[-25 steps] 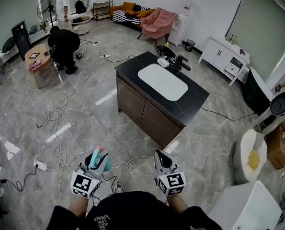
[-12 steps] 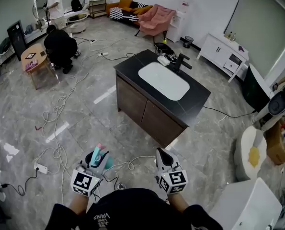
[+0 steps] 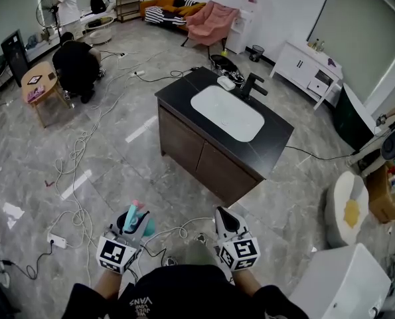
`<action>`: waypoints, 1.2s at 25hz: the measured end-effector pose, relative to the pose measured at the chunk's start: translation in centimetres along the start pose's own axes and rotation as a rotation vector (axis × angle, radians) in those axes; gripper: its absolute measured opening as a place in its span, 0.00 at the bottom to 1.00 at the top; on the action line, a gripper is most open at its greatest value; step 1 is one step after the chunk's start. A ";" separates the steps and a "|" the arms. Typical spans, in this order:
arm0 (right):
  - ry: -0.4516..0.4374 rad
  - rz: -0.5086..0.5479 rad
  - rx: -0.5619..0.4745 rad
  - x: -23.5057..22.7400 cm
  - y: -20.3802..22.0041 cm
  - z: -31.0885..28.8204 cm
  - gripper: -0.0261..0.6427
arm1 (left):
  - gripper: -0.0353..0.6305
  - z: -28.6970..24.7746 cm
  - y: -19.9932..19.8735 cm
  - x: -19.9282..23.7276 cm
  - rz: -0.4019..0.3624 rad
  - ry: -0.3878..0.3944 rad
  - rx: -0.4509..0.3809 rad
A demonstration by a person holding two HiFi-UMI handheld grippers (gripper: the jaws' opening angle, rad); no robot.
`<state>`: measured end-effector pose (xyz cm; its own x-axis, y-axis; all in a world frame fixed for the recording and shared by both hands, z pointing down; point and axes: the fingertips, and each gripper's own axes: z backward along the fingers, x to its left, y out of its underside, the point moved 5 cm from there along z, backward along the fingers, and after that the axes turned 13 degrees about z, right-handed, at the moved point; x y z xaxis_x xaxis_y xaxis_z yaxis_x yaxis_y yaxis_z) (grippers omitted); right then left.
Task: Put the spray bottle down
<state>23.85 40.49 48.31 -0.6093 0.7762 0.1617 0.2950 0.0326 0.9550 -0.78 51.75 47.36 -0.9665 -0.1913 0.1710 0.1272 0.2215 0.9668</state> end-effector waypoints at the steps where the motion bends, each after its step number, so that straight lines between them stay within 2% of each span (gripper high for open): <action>1: 0.000 -0.003 0.004 -0.4 0.0 -0.5 0.04 | 0.26 -0.5 0.1 0.4 0.003 -0.003 0.006; 8: -0.035 -0.010 0.009 -4.2 -0.1 -6.1 0.04 | 0.25 -5.8 -1.0 3.0 0.018 -0.039 0.021; 12: -0.063 -0.001 -0.002 -7.5 -0.8 -10.0 0.04 | 0.26 -9.9 -2.8 4.0 0.000 -0.061 0.009; 17: -0.104 0.010 -0.020 -11.7 -1.6 -14.5 0.04 | 0.26 -14.9 -4.2 5.0 0.024 -0.096 0.014; 23: -0.140 0.017 -0.031 -16.5 -1.8 -18.7 0.04 | 0.25 -20.7 -5.7 5.9 0.010 -0.125 -0.013; 30: -0.170 0.032 -0.023 -20.3 -1.5 -22.6 0.04 | 0.26 -24.4 -5.9 6.7 0.022 -0.156 0.000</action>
<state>19.18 10.45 49.17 -0.4661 0.8720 0.1496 0.2942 -0.0067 0.9557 -2.56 25.86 47.40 -0.9864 -0.0351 0.1607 0.1489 0.2238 0.9632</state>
